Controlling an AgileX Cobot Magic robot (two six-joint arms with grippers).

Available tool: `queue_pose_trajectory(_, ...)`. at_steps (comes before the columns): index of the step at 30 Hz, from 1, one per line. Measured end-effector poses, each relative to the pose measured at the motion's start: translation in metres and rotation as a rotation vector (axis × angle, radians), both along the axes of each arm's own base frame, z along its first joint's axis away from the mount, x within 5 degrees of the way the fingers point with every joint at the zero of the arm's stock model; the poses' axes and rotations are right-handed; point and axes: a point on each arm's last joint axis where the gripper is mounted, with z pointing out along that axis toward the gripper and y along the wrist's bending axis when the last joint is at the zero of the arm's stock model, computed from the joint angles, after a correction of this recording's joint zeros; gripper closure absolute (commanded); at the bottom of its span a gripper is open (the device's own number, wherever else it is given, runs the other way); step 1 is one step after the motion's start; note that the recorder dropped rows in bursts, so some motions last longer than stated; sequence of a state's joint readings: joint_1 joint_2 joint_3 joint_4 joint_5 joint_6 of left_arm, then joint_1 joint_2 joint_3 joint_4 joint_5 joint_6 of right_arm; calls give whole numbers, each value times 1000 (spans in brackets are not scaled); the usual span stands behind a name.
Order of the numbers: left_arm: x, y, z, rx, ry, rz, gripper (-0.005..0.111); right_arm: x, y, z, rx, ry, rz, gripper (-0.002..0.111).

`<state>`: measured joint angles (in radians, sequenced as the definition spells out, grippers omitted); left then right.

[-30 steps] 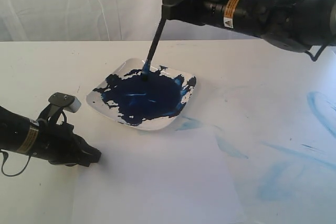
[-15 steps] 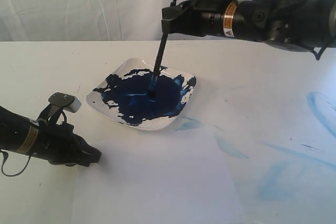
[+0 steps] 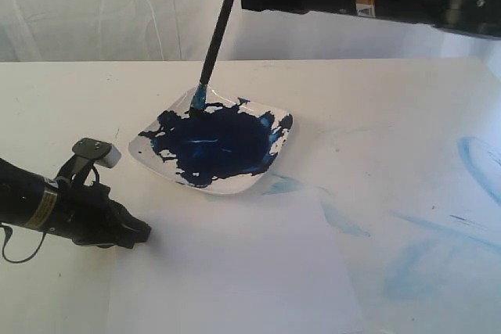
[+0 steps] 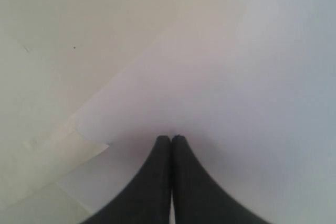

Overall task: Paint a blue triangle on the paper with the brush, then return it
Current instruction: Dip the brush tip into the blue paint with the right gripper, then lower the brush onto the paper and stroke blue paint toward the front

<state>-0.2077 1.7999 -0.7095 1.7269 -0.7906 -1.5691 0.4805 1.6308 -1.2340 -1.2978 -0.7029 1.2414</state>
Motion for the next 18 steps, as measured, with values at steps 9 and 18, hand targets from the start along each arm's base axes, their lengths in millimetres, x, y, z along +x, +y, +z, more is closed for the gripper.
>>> queue_pose_trajectory(9,0,0,0,0,0,0,107,-46,-3,-19,-159,65,338,108)
queue_pose_trajectory(18,0,0,0,0,-1,-1,107,-42,-1,-62,-43,72,303,108)
